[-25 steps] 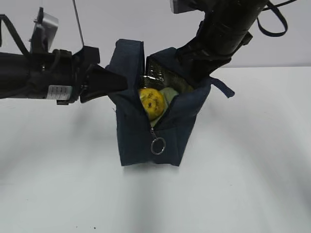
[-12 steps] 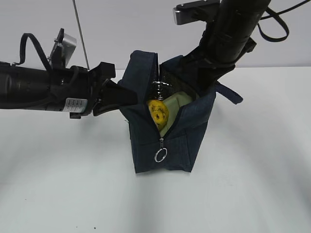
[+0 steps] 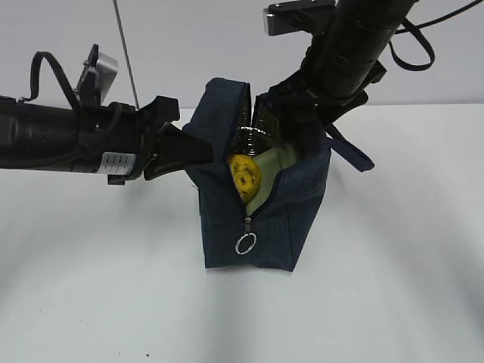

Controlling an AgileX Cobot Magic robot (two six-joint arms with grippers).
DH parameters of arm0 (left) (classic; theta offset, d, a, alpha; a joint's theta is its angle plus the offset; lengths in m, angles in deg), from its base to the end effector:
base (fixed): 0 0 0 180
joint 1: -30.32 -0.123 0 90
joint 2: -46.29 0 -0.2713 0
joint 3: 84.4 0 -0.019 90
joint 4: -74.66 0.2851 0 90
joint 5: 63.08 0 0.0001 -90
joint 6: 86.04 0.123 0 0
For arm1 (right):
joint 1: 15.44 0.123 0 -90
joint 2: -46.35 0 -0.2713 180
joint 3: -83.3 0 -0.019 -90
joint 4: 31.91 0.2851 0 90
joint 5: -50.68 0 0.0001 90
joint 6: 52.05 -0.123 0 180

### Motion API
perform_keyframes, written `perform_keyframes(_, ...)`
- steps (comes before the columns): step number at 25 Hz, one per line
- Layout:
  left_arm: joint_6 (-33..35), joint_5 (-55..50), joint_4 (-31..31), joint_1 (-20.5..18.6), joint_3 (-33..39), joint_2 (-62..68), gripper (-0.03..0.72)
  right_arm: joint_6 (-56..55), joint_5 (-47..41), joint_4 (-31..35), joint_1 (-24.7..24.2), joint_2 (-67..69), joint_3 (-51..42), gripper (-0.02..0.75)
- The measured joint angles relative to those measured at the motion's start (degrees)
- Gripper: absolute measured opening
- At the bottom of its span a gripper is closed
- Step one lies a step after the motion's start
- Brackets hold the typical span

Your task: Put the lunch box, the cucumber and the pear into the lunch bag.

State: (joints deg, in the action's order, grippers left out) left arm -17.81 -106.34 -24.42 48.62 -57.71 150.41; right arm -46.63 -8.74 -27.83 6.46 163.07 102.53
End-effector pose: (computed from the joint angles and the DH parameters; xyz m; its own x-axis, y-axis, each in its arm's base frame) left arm 0.3259 -0.1955 0.1657 -0.8550 -0.1525 -0.4957 0.3552 0.5243 -0.7739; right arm 0.4196 0.1768 0.2341 -0.8286 -0.3958 -0.3958 -0.4437 0.8956 0.0333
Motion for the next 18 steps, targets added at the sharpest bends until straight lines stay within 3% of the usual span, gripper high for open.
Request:
perform_keyframes(8, 0.0, 0.1, 0.0, 0.0, 0.0, 0.0, -0.019, 0.4, -2.4, 1.7, 0.0, -0.9, 0.0, 0.494)
perform_keyframes(18, 0.0, 0.2, 0.0, 0.0, 0.0, 0.0, -0.019, 4.2, -6.5, 4.5, 0.0, -11.8, 0.0, 0.494)
